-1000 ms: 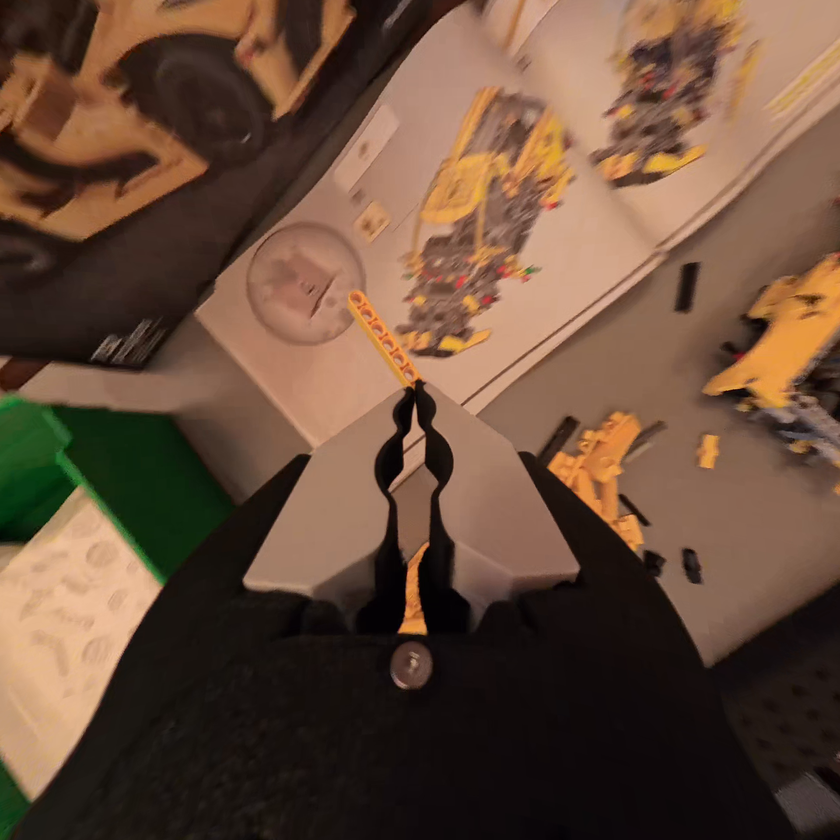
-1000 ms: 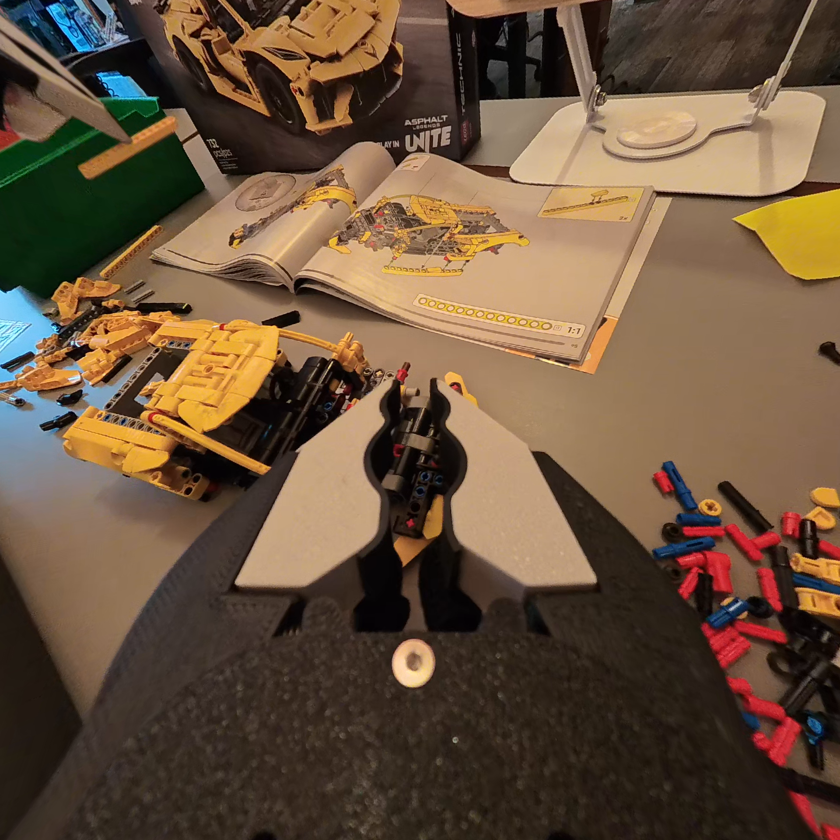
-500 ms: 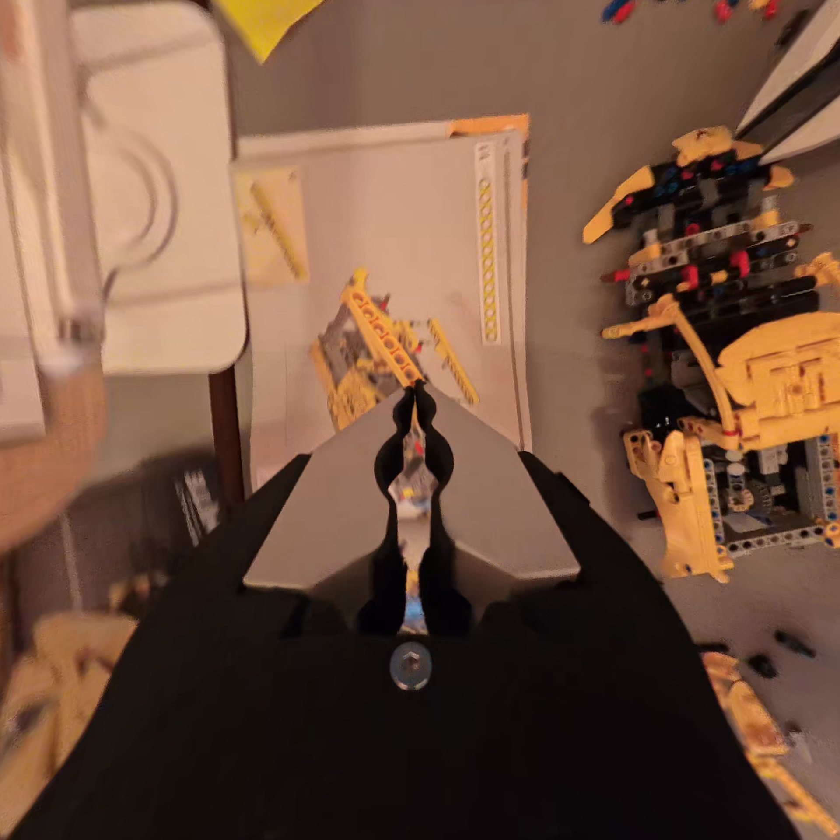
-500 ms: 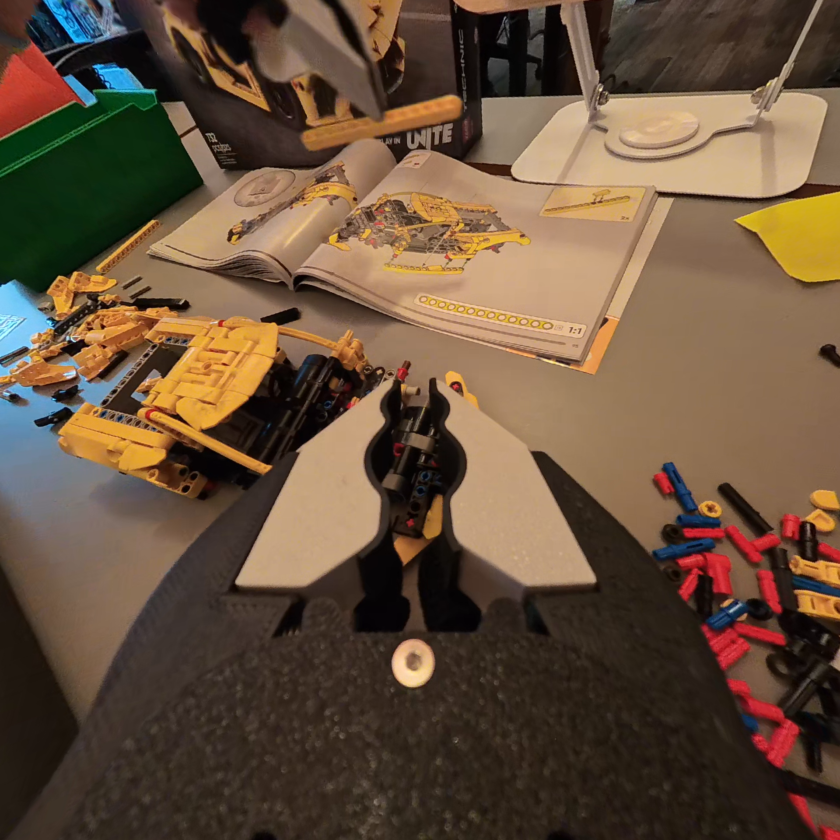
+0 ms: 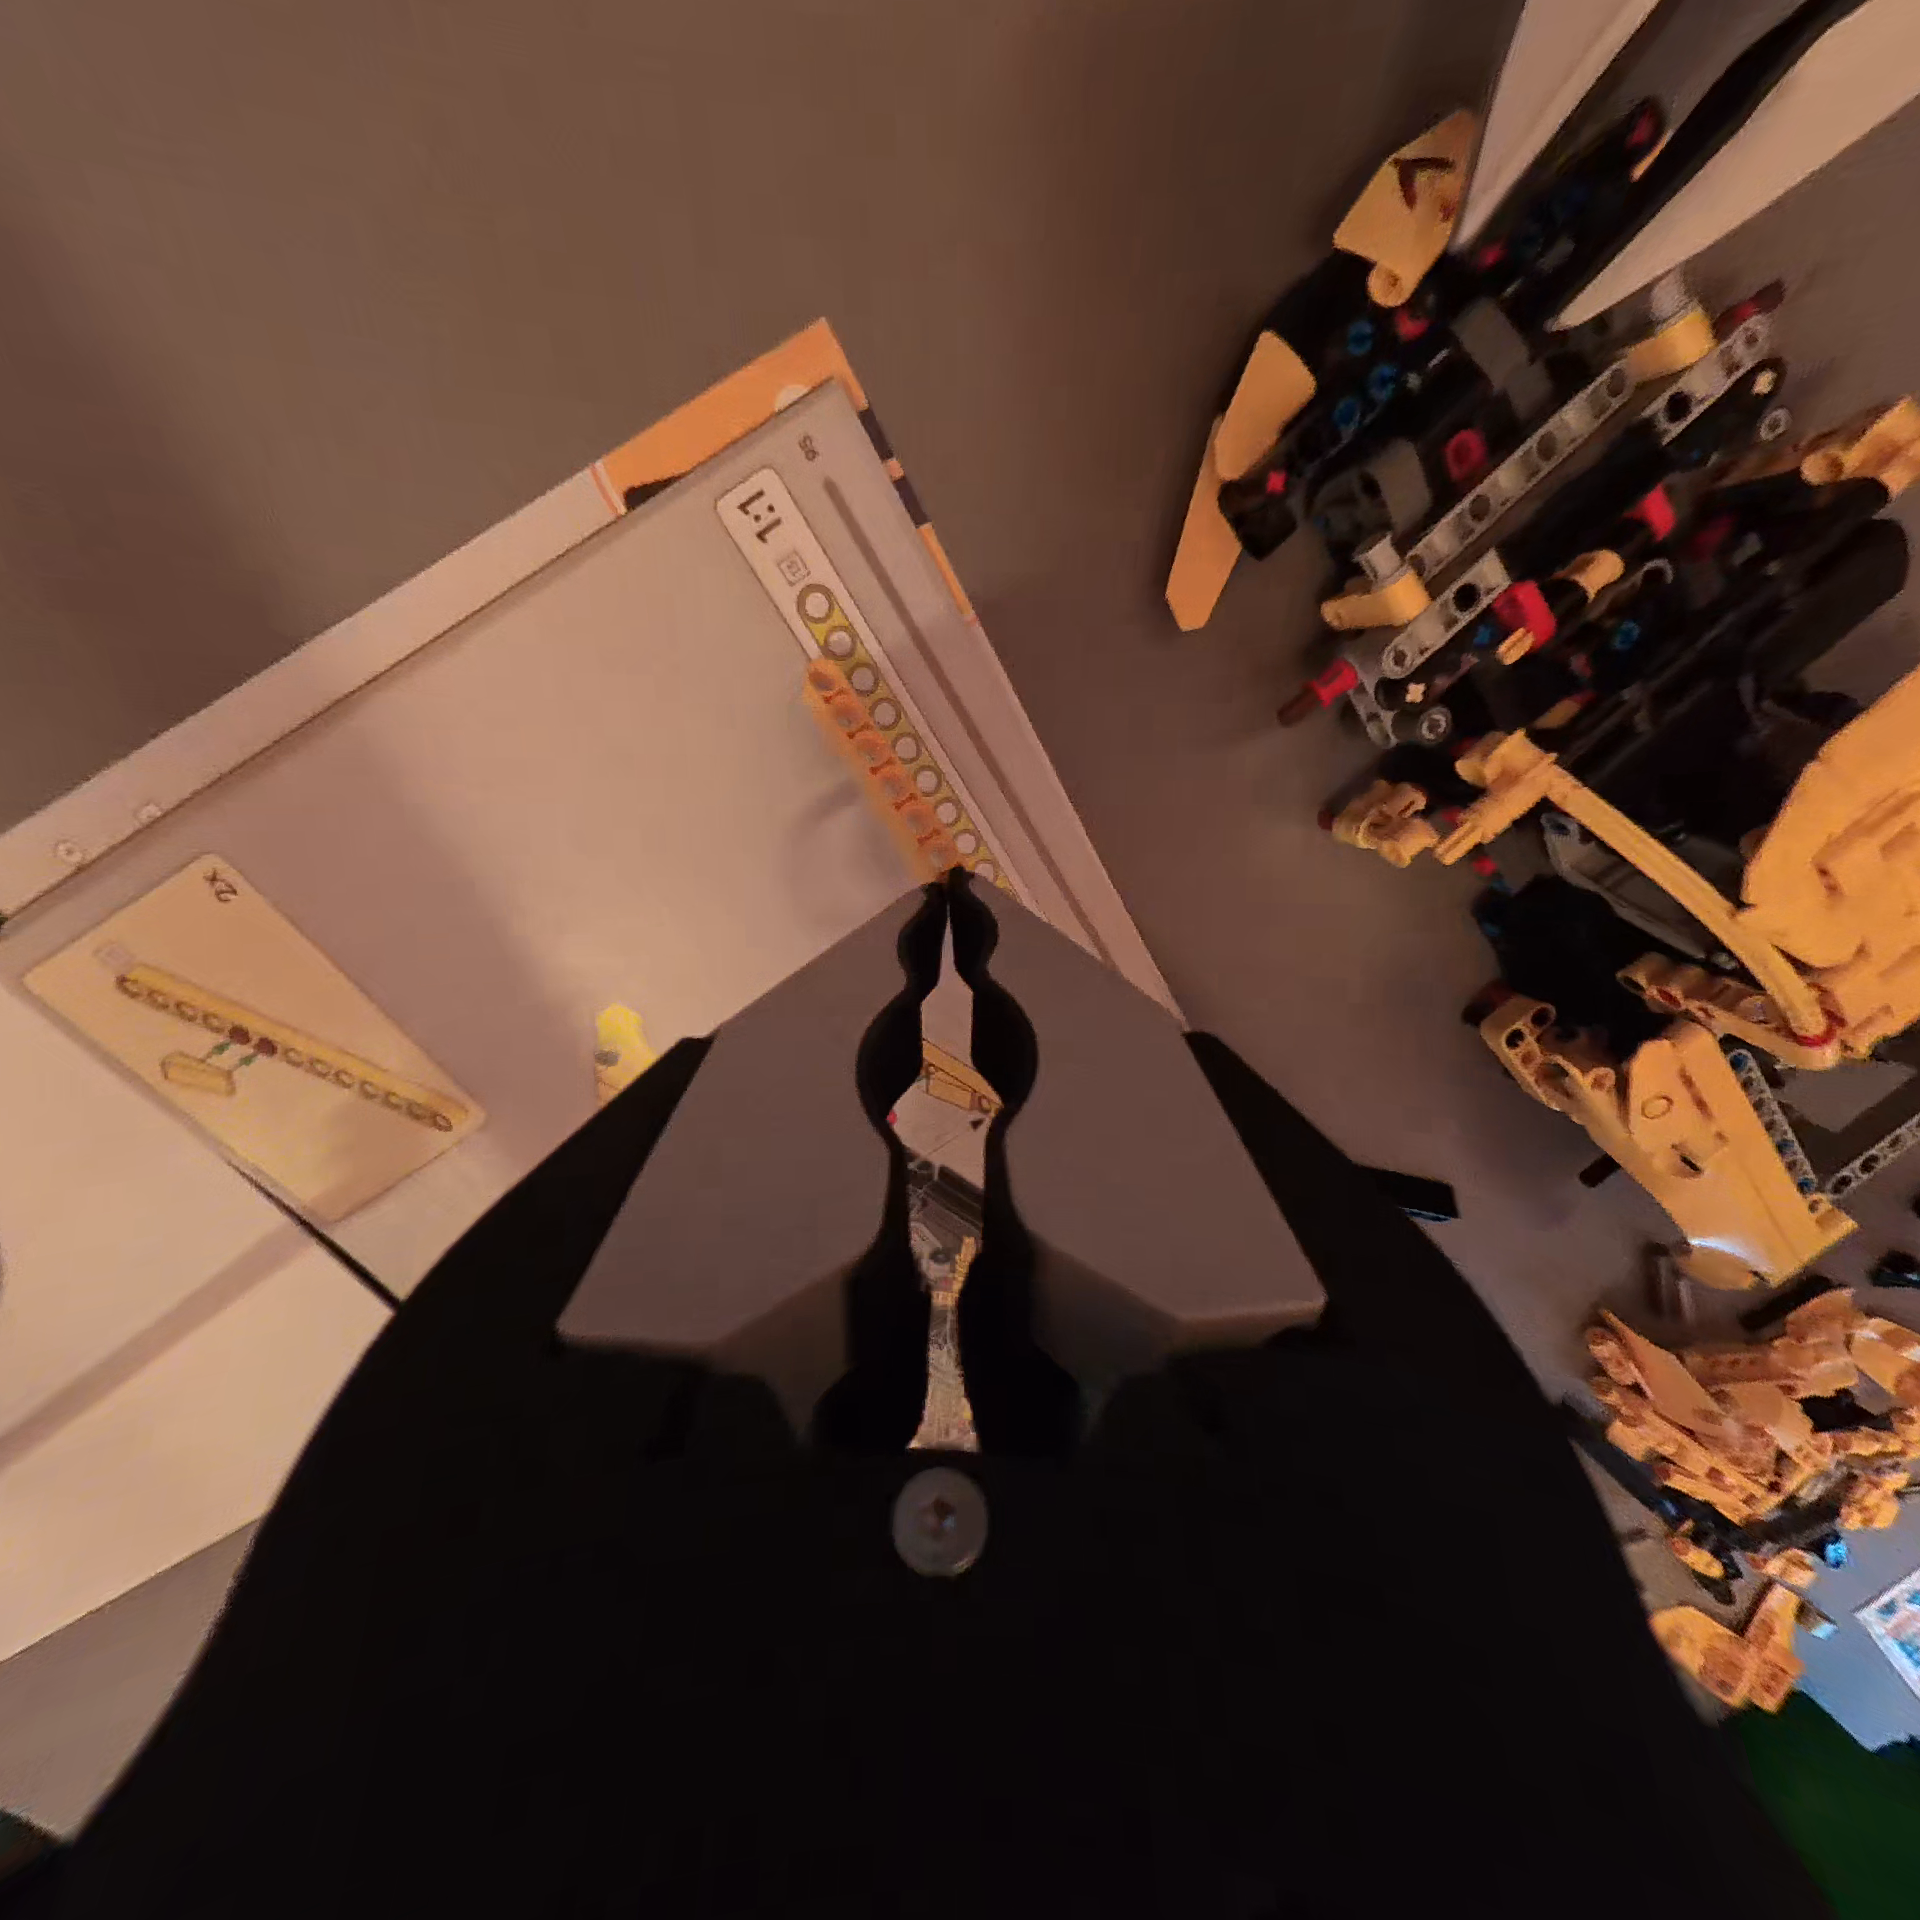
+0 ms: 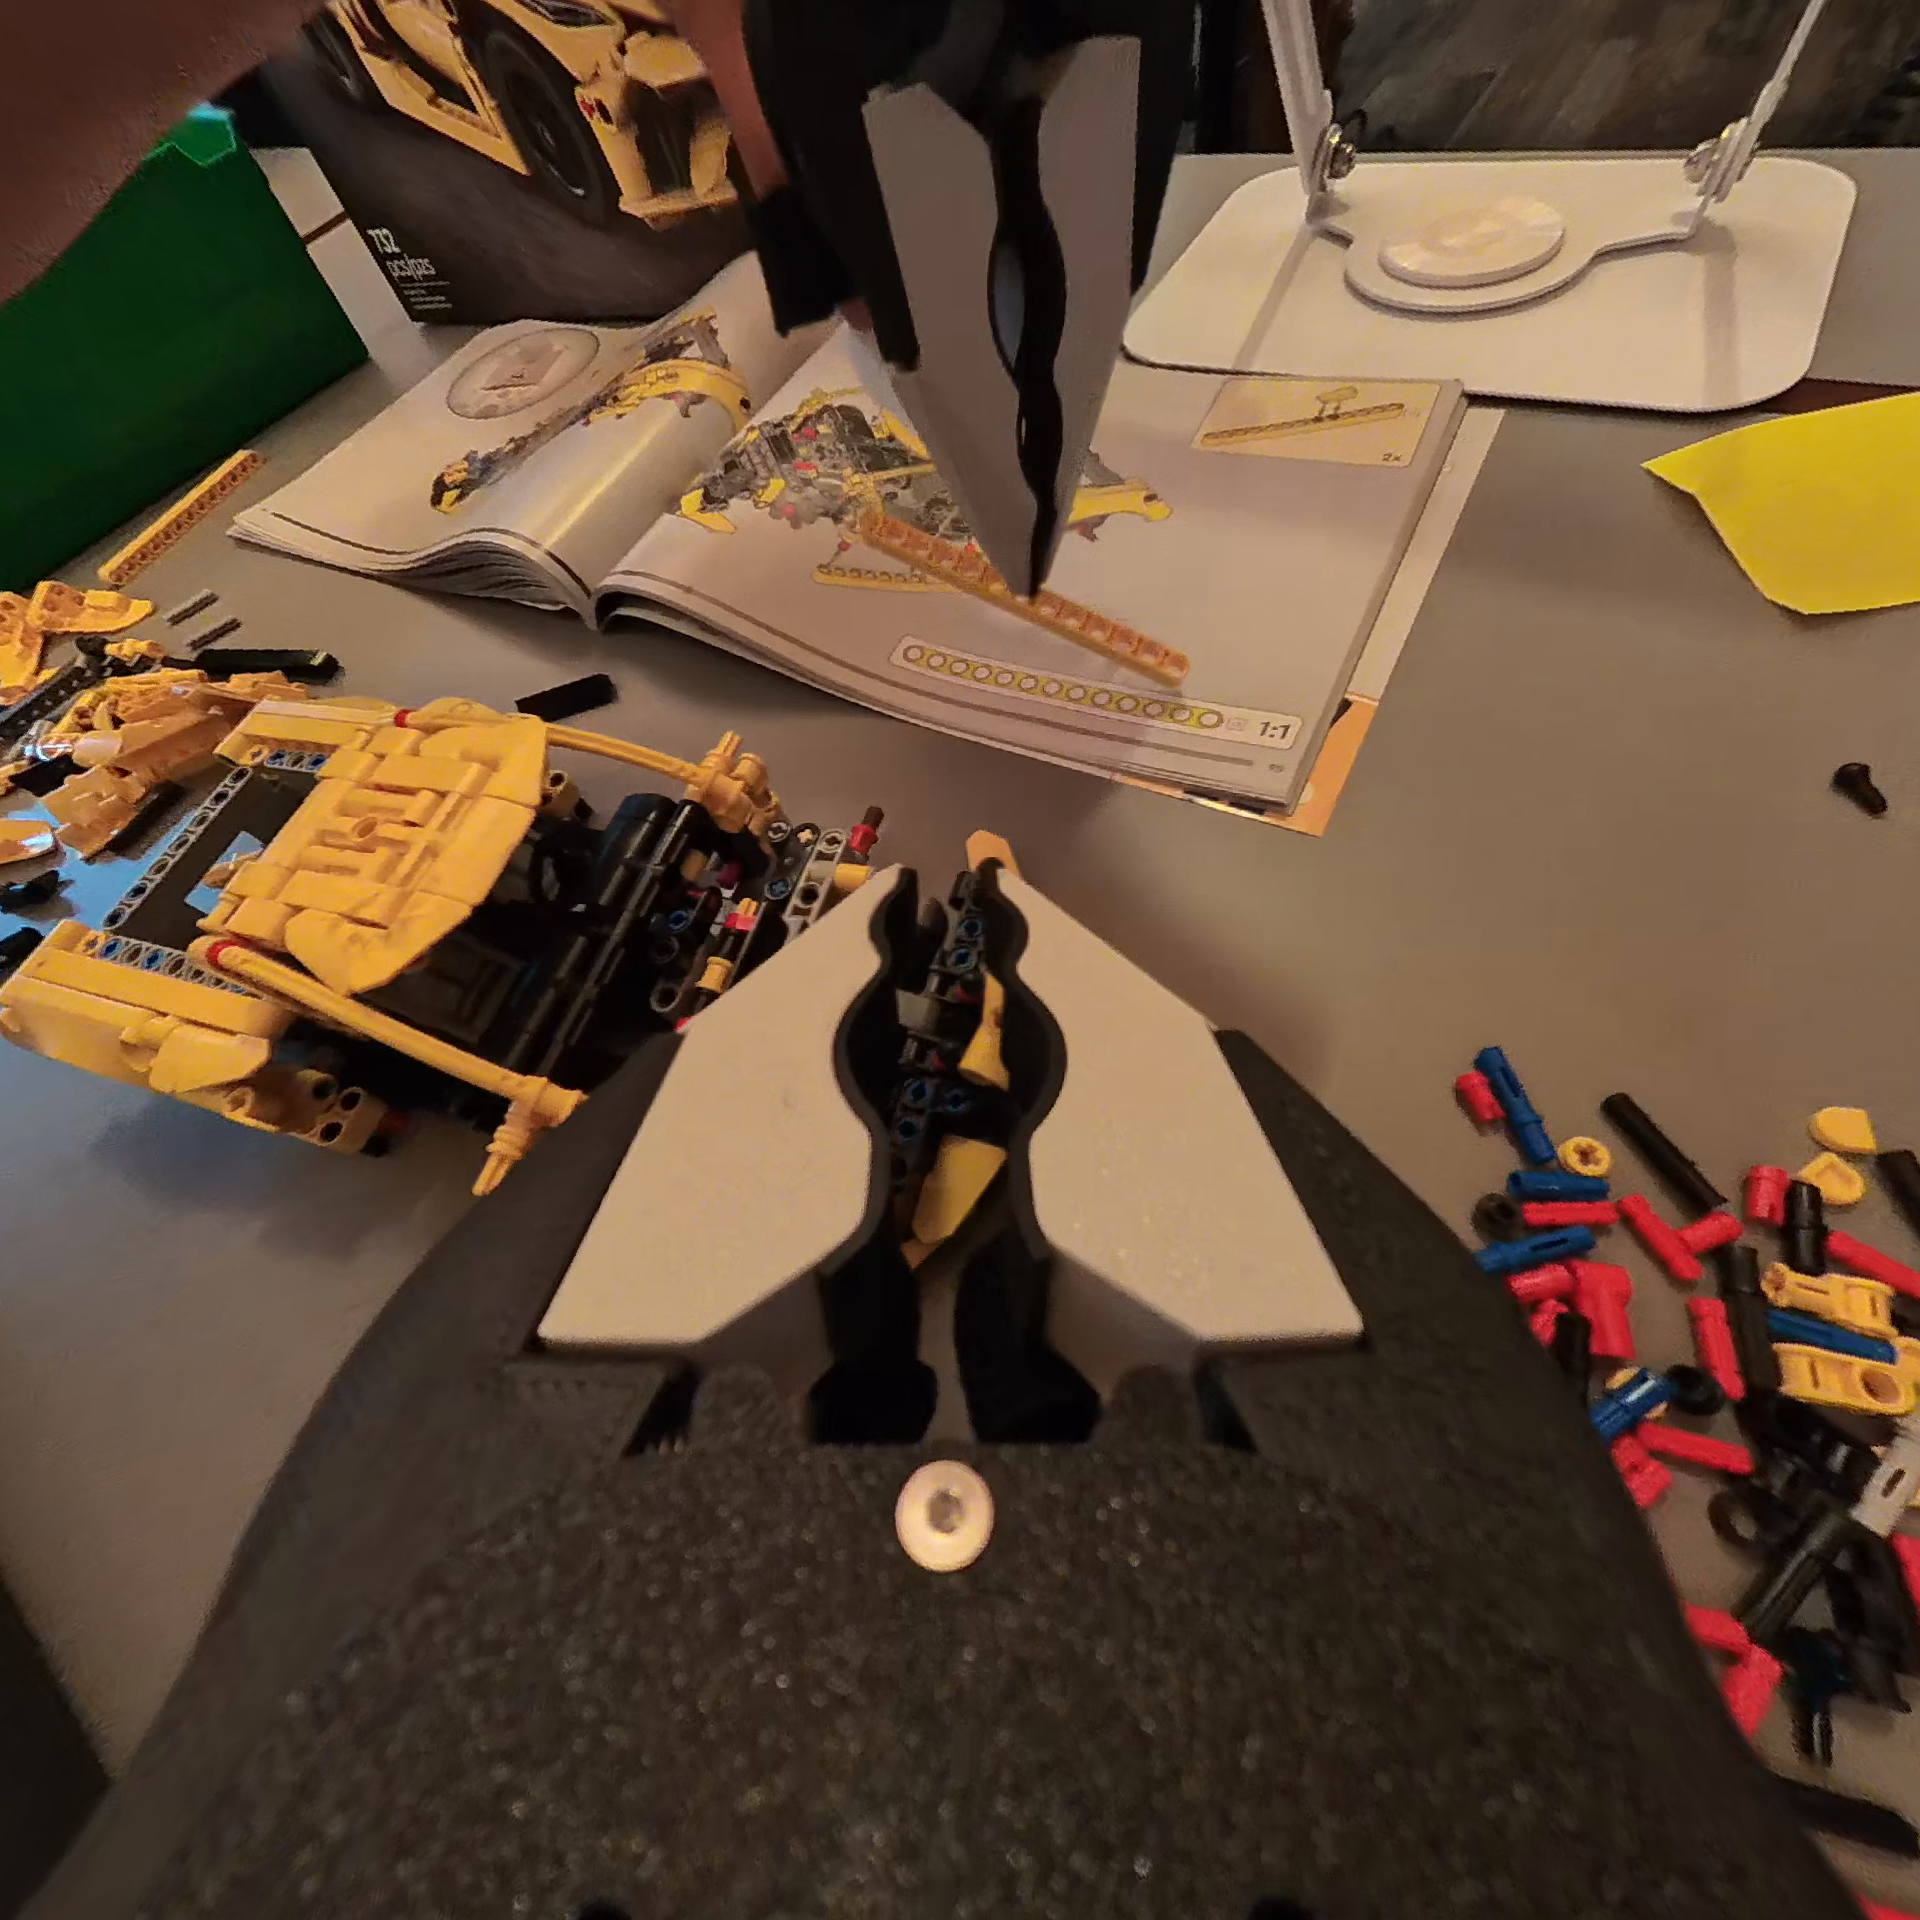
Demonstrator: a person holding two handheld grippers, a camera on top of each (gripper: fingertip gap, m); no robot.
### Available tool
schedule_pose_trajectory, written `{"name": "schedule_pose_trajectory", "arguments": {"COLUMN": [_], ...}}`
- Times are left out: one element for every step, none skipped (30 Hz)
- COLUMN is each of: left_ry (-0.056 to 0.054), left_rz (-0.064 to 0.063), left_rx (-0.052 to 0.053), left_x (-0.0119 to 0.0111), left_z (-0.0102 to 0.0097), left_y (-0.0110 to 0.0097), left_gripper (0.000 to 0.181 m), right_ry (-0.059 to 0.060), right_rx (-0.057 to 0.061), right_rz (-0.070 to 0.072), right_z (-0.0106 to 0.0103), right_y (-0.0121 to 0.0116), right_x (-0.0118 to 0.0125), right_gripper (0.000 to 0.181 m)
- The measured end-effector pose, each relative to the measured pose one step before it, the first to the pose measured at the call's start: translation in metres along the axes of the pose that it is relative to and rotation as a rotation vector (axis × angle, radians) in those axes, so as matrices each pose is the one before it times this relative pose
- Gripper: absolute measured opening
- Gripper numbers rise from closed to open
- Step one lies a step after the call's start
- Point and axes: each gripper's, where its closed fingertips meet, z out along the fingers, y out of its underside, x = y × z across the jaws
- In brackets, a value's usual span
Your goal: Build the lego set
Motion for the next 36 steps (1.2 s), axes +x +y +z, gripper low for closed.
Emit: {"name": "schedule_pose_trajectory", "arguments": {"left_ry": [-0.0083, 0.0000, 0.0066, 0.0062, 0.0100, 0.0088, -0.0028, -0.0113, -0.0120, -0.0066, 0.0073, 0.0159, 0.0108, 0.0004, -0.0057, -0.0048, -0.0017, 0.0009, 0.0035, 0.0033, -0.0001, -0.0022, -0.0022, -0.0017, -0.0014, -0.0008, 0.0013, 0.0014, 0.0021, 0.0039, 0.0020, 0.0015, -0.0020, -0.0046, -0.0044, -0.0235], "left_rz": [0.0109, 0.0115, 0.0104, 0.0042, -0.0035, -0.0057, -0.0007, 0.0047, 0.0038, -0.0022, -0.0087, -0.0115, -0.0087, -0.0016, 0.0027, 0.0002, -0.0053, -0.0074, -0.0065, -0.0052, -0.0034, -0.0008, 0.0013, 0.0012, 0.0010, 0.0016, 0.0005, -0.0012, -0.0043, -0.0077, -0.0099, -0.0139, -0.0252, -0.0398, -0.0449, -0.0420], "left_rx": [-0.0100, -0.0038, 0.0110, 0.0214, 0.0160, 0.0066, -0.0009, -0.0114, -0.0199, -0.0192, -0.0075, 0.0065, 0.0074, 0.0006, -0.0012, -0.0034, -0.0046, -0.0030, -0.0002, 0.0020, 0.0013, -0.0006, -0.0018, -0.0027, -0.0025, -0.0018, -0.0001, 0.0001, 0.0008, 0.0014, 0.0024, 0.0075, 0.0124, 0.0185, 0.0319, 0.0469], "left_x": [-0.00087, 0.00048, 0.00145, 0.00097, 0.00088, 0.00055, -0.00123, -0.00234, -0.00272, -0.00216, -0.00017, 0.00142, 0.00134, 0.00031, -0.00013, -0.00035, -0.00029, -0.00018, 0.00051, 0.00059, 0.00023, -0.00006, -0.00002, -0.00010, -0.00025, -0.00026, 0.00028, 0.00024, 0.00051, 0.00079, 0.00052, 0.00077, 0.00044, 0.00089, 0.00243, 0.00160], "left_z": [0.00239, 0.00217, 0.00153, 0.00114, 0.00121, 0.00132, 0.00156, 0.00202, 0.00243, 0.00247, 0.00177, 0.00057, 0.00029, 0.00052, -0.00005, -0.00036, -0.00028, -0.00034, -0.00013, 0.00002, 0.00015, 0.00002, 0.00002, 0.00002, -0.00002, 0.00000, -0.00004, 0.00007, -0.00001, 0.00007, -0.00005, -0.00063, -0.00209, -0.00509, -0.00833, -0.01124], "left_y": [0.00026, -0.00045, -0.00255, -0.00427, -0.00379, -0.00265, -0.00150, 0.00043, 0.00216, 0.00241, 0.00073, -0.00127, -0.00118, 0.00022, 0.00069, 0.00119, 0.00139, 0.00117, 0.00058, 0.00002, -0.00002, -0.00001, -0.00005, 0.00010, 0.00017, 0.00014, -0.00016, -0.00029, -0.00033, -0.00031, -0.00025, -0.00009, 0.00039, 0.00194, 0.00359, 0.00543], "left_gripper": [0.000, 0.000, 0.000, 0.000, 0.000, 0.000, 0.000, 0.000, 0.000, 0.000, 0.000, 0.000, 0.000, 0.000, 0.000, 0.000, 0.000, 0.000, 0.000, 0.000, 0.000, 0.000, 0.000, 0.000, 0.000, 0.000, 0.000, 0.000, 0.000, 0.001, 0.001, 0.009, 0.025, 0.030, 0.030, 0.030], "right_ry": [-0.0001, 0.0002, 0.0005, -0.0015, -0.0042, -0.0038, -0.0023, 0.0000, 0.0006, 0.0001, -0.0004, 0.0004, 0.0008, 0.0001, -0.0012, -0.0018, -0.0019, -0.0014, -0.0007, -0.0005, -0.0011, -0.0010, -0.0012, -0.0006, -0.0001, 0.0002, 0.0009, 0.0010, 0.0004, 0.0002, 0.0004, 0.0003, 0.0019, 0.0100, 0.0146, 0.0076], "right_rx": [-0.0004, -0.0010, 0.0009, 0.0020, 0.0012, 0.0000, -0.0002, 0.0006, -0.0001, -0.0004, 0.0000, 0.0008, 0.0017, 0.0016, 0.0014, 0.0018, 0.0022, 0.0028, 0.0021, 0.0001, -0.0012, -0.0008, 0.0004, 0.0008, 0.0006, 0.0008, 0.0007, 0.0003, -0.0009, -0.0008, 0.0009, 0.0020, 0.0021, 0.0003, 0.0078, 0.0154], "right_rz": [0.0044, 0.0038, 0.0032, 0.0035, 0.0037, 0.0028, 0.0004, -0.0018, -0.0024, -0.0018, -0.0011, -0.0004, 0.0000, 0.0009, 0.0015, 0.0016, 0.0013, 0.0003, -0.0005, -0.0006, -0.0005, -0.0002, -0.0007, -0.0009, -0.0012, -0.0015, -0.0012, -0.0007, 0.0003, 0.0011, 0.0009, 0.0004, -0.0021, -0.0104, -0.0182, -0.0184], "right_z": [0.00018, 0.00005, -0.00005, -0.00027, -0.00026, -0.00014, 0.00000, -0.00017, -0.00013, -0.00024, -0.00023, -0.00047, -0.00043, -0.00047, -0.00041, -0.00046, -0.00047, -0.00039, -0.00023, -0.00009, -0.00005, -0.00002, -0.00018, -0.00017, -0.00023, -0.00022, -0.00018, -0.00024, -0.00008, -0.00009, -0.00012, -0.00018, -0.00004, -0.00038, -0.00077, -0.00096], "right_y": [0.00003, 0.00015, -0.00017, -0.00025, -0.00009, 0.00001, 0.00005, -0.00012, -0.00007, 0.00001, -0.00006, -0.00005, -0.00018, -0.00020, -0.00023, -0.00045, -0.00061, -0.00066, -0.00040, -0.00002, 0.00020, 0.00014, -0.00010, -0.00017, -0.00023, -0.00025, -0.00016, 0.00009, 0.00033, 0.00031, -0.00021, -0.00040, -0.00059, -0.00051, -0.00198, -0.00439], "right_x": [0.00093, 0.00101, 0.00085, 0.00041, -0.00039, -0.00045, -0.00044, -0.00022, -0.00010, -0.00021, -0.00024, 0.00000, 0.00013, 0.00016, 0.00005, -0.00019, -0.00021, -0.00026, -0.00025, -0.00025, -0.00032, -0.00032, -0.00048, -0.00028, -0.00021, -0.00014, -0.00004, 0.00016, 0.00016, 0.00018, 0.00025, 0.00024, 0.00065, 0.00251, 0.00391, 0.00372], "right_gripper": [0.010, 0.011, 0.010, 0.010, 0.010, 0.011, 0.011, 0.011, 0.011, 0.011, 0.011, 0.011, 0.011, 0.010, 0.010, 0.010, 0.010, 0.010, 0.010, 0.010, 0.011, 0.011, 0.011, 0.010, 0.010, 0.010, 0.010, 0.010, 0.010, 0.011, 0.011, 0.011, 0.011, 0.011, 0.012, 0.013]}}
